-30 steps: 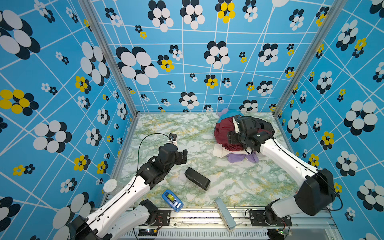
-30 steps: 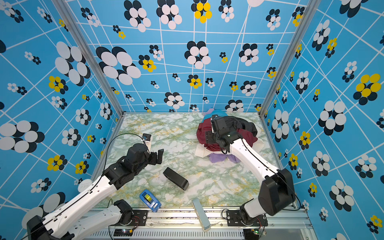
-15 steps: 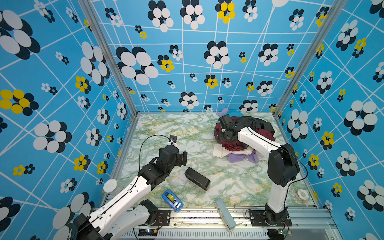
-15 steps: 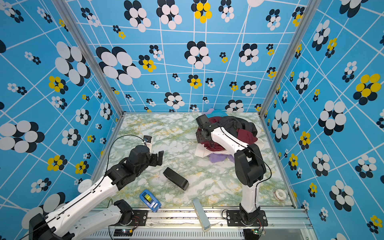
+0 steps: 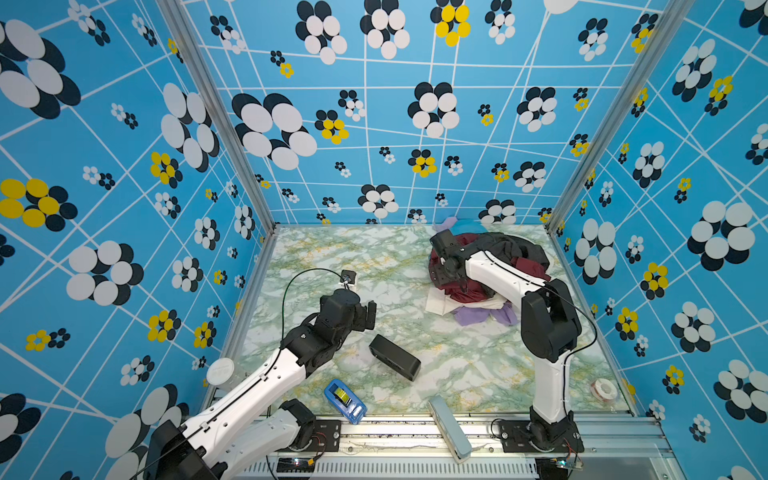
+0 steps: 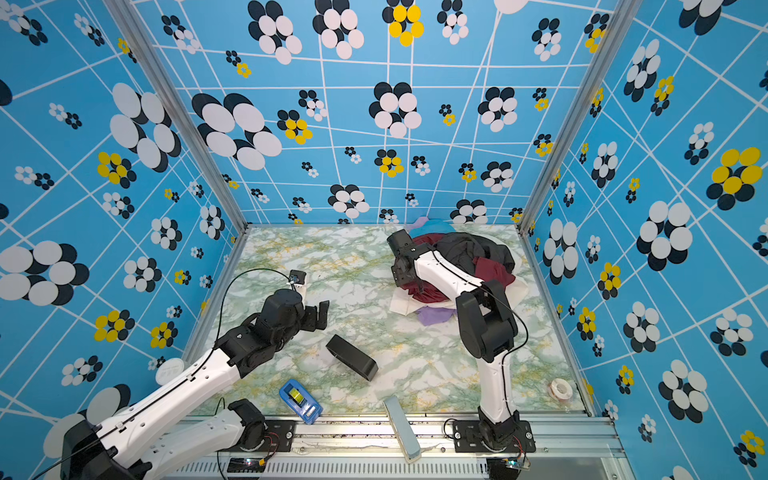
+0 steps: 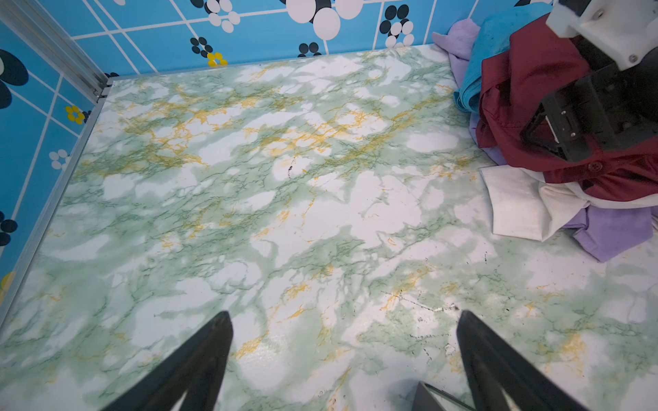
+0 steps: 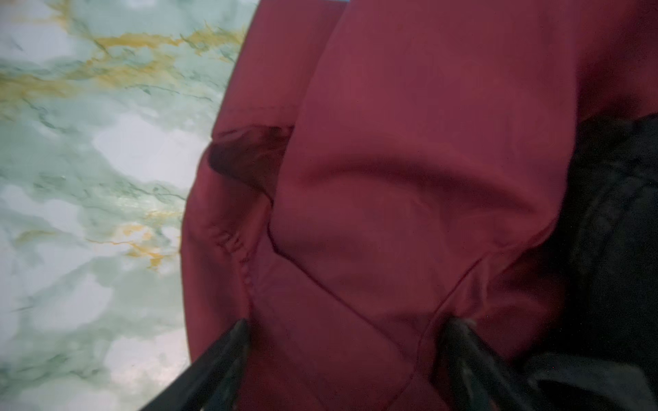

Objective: Pick out a specific cloth from the pile
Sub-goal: 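Reach the right gripper into the pile and grasp the maroon shirt, then lift the maroon shirt high out of the pile with the right gripper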

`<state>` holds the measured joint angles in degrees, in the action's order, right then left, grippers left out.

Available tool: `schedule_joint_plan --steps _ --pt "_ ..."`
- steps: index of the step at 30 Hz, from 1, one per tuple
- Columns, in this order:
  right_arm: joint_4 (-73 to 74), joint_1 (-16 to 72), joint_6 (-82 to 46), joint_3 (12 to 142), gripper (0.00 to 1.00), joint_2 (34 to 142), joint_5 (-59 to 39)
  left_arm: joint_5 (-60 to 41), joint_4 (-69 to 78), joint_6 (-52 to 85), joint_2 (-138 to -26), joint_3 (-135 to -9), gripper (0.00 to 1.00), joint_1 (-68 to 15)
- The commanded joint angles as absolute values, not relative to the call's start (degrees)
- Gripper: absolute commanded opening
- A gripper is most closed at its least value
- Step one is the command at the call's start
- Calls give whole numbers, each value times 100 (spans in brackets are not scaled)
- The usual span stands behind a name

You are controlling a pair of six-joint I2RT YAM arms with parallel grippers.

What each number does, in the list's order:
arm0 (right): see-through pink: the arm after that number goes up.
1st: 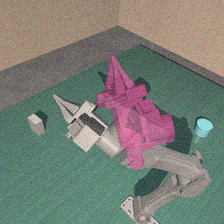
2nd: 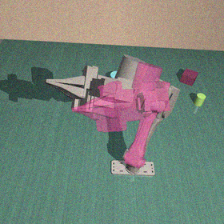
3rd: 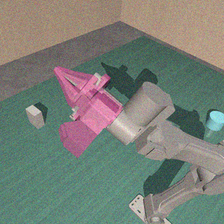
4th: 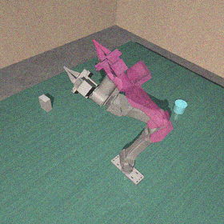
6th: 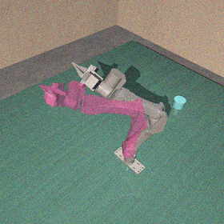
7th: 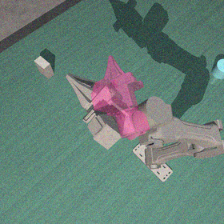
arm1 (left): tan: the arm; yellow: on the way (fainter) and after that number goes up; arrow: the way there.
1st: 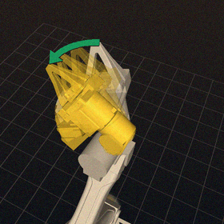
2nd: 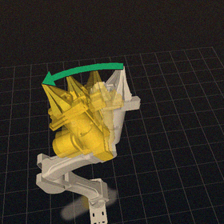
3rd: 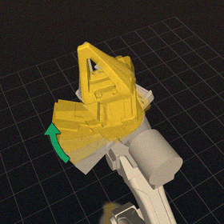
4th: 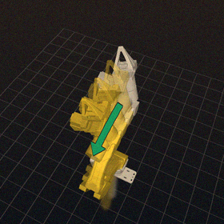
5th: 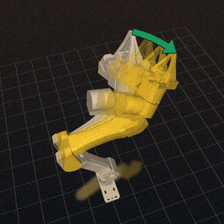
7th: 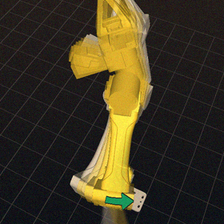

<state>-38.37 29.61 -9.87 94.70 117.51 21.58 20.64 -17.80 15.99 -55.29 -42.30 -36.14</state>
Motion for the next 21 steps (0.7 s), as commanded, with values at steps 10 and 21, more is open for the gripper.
schedule_joint_plan --steps 10,21 --pt "-4067 2876 -1090 9510 0 11718 2251 2184 -1860 1753 -5200 -4063 99 -3655" --pt "-4018 2859 -737 9679 0 10618 2343 2289 -1947 1879 -4912 -4097 99 -3652"
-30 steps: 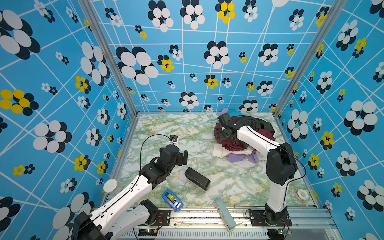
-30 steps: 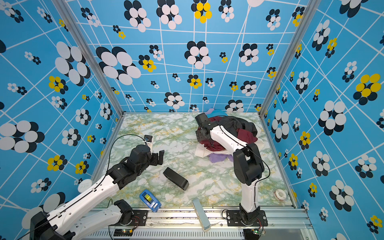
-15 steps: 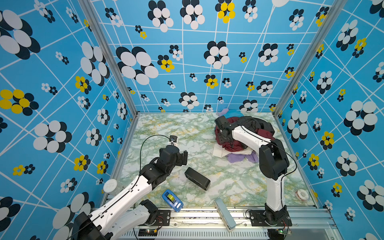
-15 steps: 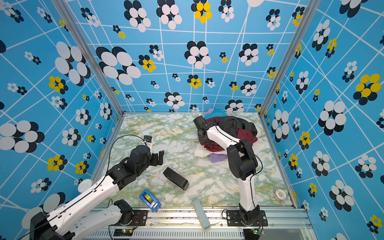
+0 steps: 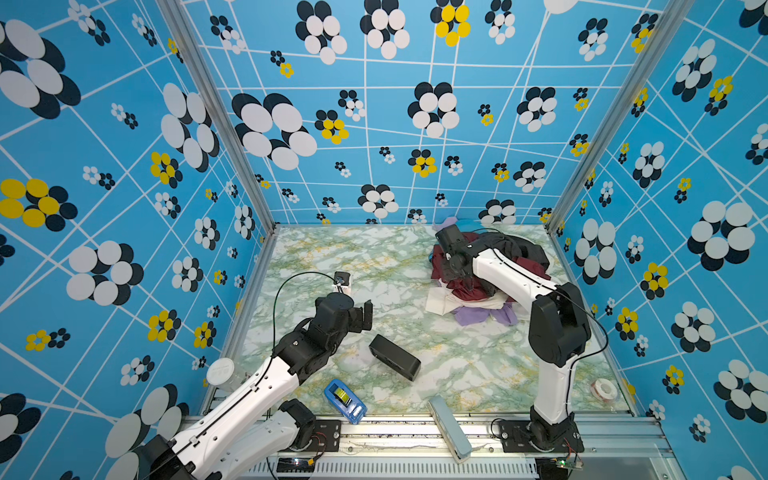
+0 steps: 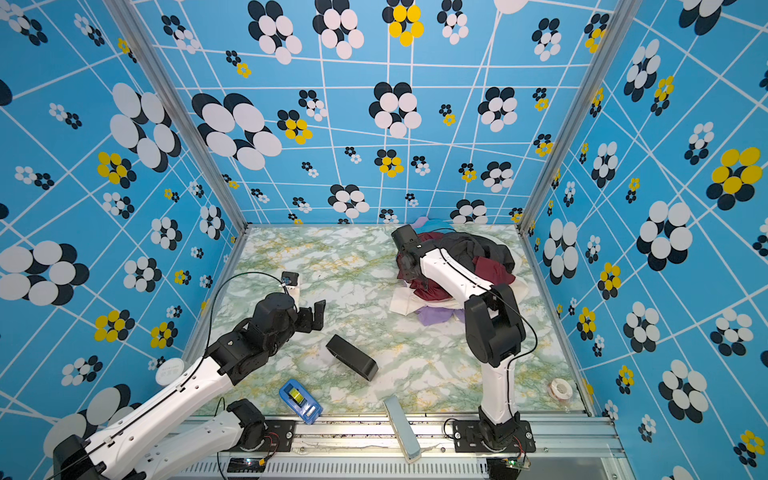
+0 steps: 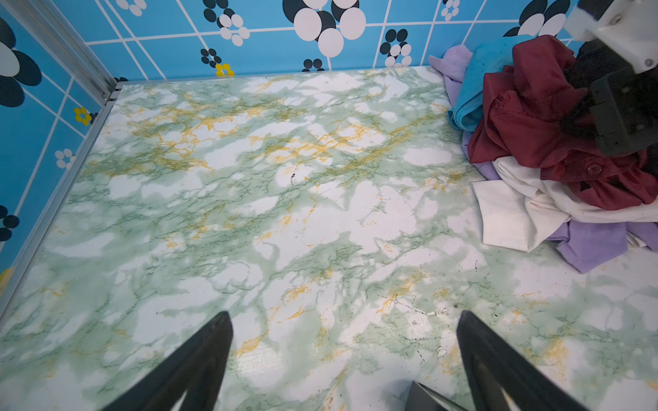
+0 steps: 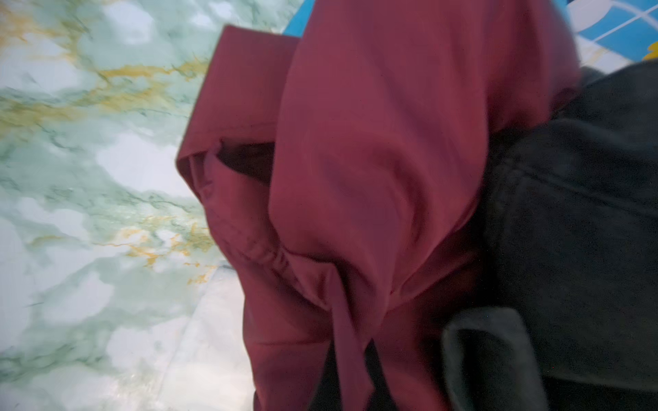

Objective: Pick out a specific cloth from the pile
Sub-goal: 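Lift the maroon shirt high out of the pile with the right gripper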

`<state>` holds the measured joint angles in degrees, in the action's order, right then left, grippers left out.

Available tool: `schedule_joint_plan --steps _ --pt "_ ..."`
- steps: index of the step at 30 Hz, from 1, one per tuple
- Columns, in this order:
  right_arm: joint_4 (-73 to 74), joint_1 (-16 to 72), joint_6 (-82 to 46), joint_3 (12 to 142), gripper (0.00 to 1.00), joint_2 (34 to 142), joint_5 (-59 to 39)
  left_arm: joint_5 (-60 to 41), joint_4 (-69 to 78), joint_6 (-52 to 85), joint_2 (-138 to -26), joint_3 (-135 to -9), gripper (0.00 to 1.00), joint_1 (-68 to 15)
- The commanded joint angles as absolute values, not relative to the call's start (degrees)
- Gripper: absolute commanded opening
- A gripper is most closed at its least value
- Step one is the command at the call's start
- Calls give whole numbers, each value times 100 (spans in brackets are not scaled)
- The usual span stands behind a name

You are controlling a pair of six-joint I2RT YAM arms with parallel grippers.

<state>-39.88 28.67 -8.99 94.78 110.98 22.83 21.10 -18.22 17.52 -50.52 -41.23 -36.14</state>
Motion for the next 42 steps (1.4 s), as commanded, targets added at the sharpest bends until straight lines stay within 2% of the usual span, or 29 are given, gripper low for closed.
schedule_joint_plan --steps 1,10,19,33,42 --pt "-4033 2863 -672 9762 0 10534 2300 2379 -1983 1898 -4860 -4087 99 -3656" --pt "-4335 2859 -300 10775 0 10388 1939 2514 -1892 1961 -4330 -3884 99 -3656" --pt "-4656 2861 -184 11680 0 10557 1788 2540 -1925 1974 -4337 -3859 99 -3656" --pt "-4984 2857 382 12982 0 10582 2747 2514 -1896 1971 -4293 -3804 99 -3657" --pt "-5056 2861 596 13730 0 10562 2887 2480 -1853 2020 -4249 -3762 99 -3658"
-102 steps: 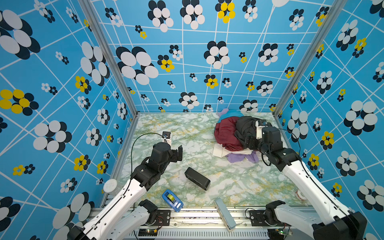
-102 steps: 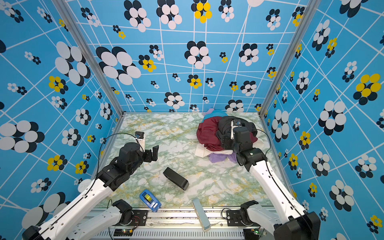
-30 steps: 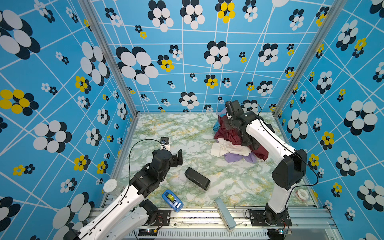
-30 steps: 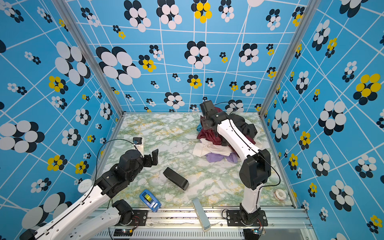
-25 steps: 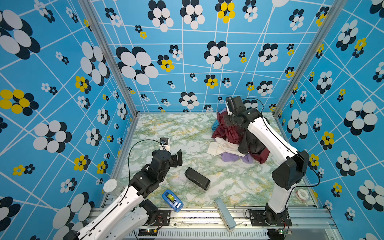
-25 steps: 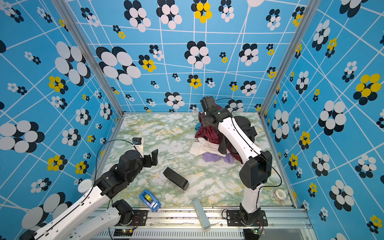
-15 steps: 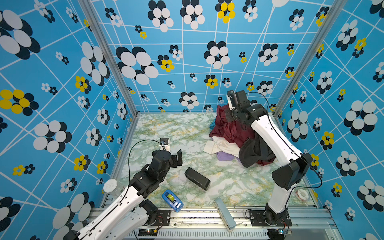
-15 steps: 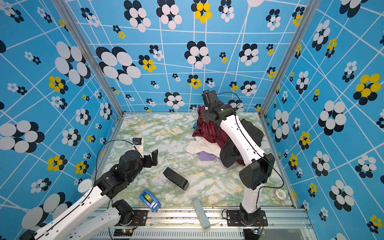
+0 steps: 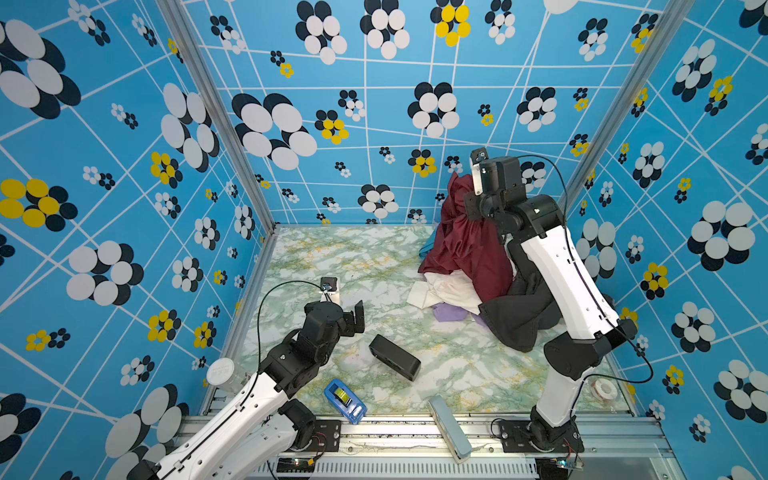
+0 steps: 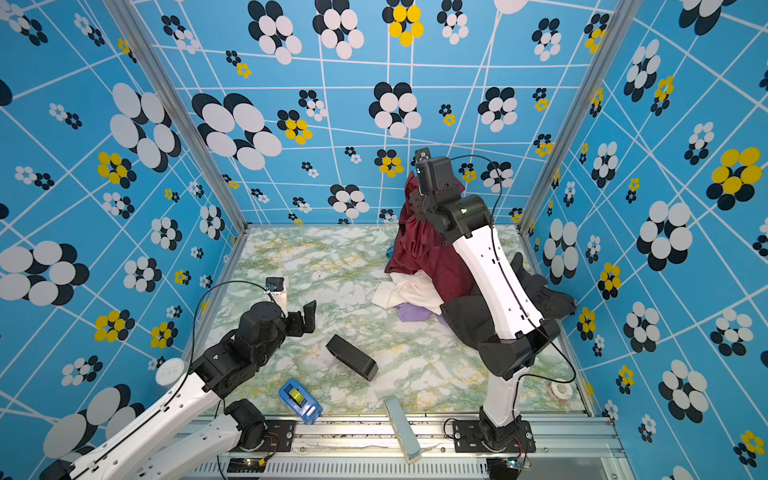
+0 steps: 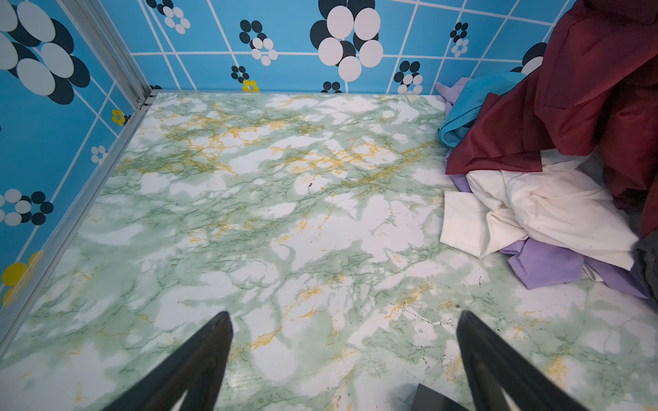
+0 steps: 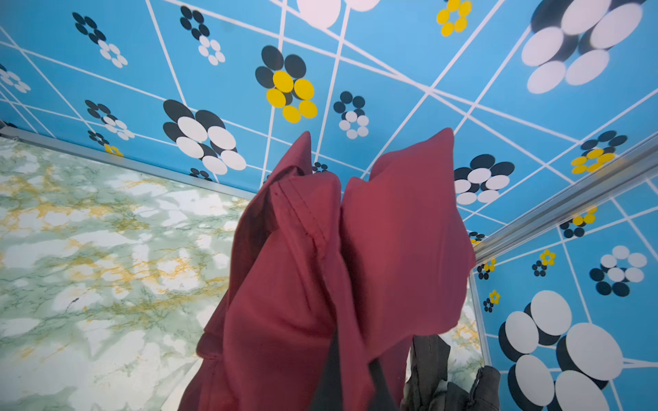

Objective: Pick out a specific cloth from the pile
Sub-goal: 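Lift the maroon shirt high out of the pile with the right gripper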

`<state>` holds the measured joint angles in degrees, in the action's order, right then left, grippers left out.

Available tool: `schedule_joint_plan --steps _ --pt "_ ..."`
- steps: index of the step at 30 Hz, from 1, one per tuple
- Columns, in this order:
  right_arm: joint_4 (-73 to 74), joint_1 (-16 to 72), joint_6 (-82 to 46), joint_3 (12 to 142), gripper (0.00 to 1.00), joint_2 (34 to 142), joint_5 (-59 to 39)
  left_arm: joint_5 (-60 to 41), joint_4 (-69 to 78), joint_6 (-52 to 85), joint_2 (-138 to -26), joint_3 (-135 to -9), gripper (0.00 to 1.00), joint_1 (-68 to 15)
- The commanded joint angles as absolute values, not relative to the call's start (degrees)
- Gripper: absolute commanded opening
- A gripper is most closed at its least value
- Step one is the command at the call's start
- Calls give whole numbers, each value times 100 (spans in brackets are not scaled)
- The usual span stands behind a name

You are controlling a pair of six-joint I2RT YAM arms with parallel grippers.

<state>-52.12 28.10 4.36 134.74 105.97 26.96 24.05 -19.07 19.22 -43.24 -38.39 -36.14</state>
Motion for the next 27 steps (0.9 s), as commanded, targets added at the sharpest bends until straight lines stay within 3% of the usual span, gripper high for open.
schedule_joint_plan --steps 1,27 --pt "-5027 2857 607 13774 0 10532 2883 2479 -1854 2029 -4245 -3763 99 -3663" --pt "-3215 2988 543 14408 0 9587 1612 2452 -1885 2094 -3980 -3785 99 -3674"
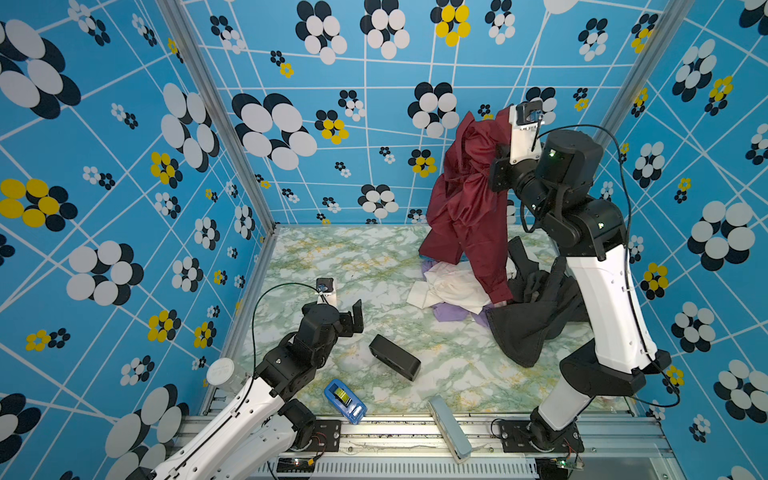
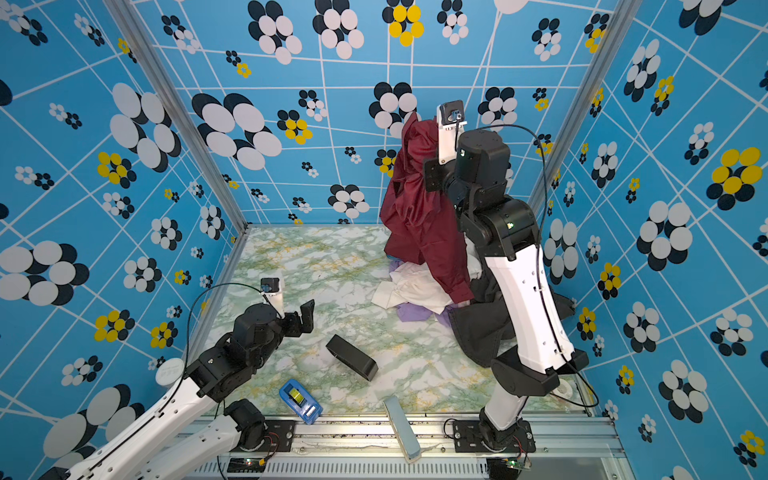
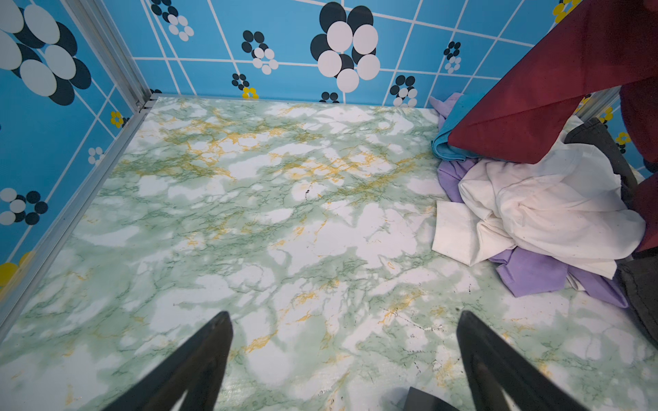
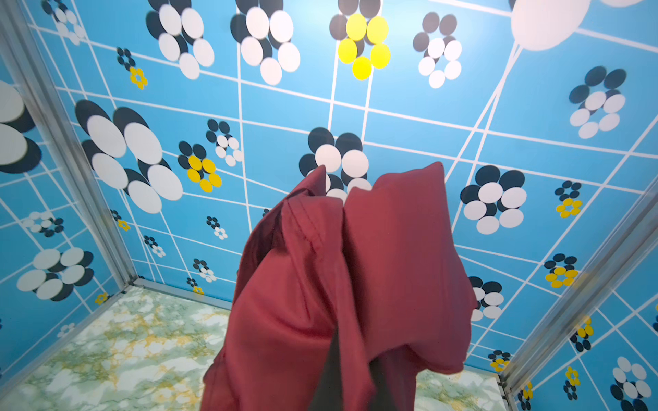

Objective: Pick out a specific cloth from the pile
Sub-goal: 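Lift the maroon shirt high out of the pile with the right gripper, then swing the held maroon shirt toward the left gripper and lower it onto the table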

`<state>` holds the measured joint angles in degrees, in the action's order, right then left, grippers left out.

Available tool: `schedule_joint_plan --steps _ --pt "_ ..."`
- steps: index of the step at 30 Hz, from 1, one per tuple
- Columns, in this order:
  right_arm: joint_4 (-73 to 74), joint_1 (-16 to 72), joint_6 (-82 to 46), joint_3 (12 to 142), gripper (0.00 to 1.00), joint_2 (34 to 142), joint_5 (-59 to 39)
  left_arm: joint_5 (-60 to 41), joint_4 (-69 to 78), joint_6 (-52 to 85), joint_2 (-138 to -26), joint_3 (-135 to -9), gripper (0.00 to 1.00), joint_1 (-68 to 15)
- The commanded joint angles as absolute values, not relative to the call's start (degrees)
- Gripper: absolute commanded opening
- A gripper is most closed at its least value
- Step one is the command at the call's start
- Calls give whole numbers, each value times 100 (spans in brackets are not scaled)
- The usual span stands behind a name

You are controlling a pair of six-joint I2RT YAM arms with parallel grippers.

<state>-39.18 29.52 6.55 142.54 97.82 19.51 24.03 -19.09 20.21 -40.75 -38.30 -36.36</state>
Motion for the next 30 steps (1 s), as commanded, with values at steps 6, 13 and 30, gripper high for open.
schedule_joint_plan --steps 6,13,30 --pt "-2945 2988 144 14569 0 9502 867 2485 -1965 2120 -3832 -3791 99 -3683" --pt "-2648 2997 -876 14616 0 9603 -515 2652 -2243 2146 -3588 -3789 99 -3684" --pt "-777 3779 -3462 16147 0 11776 -2712 3104 -2920 2149 -2739 -3683 99 -3683"
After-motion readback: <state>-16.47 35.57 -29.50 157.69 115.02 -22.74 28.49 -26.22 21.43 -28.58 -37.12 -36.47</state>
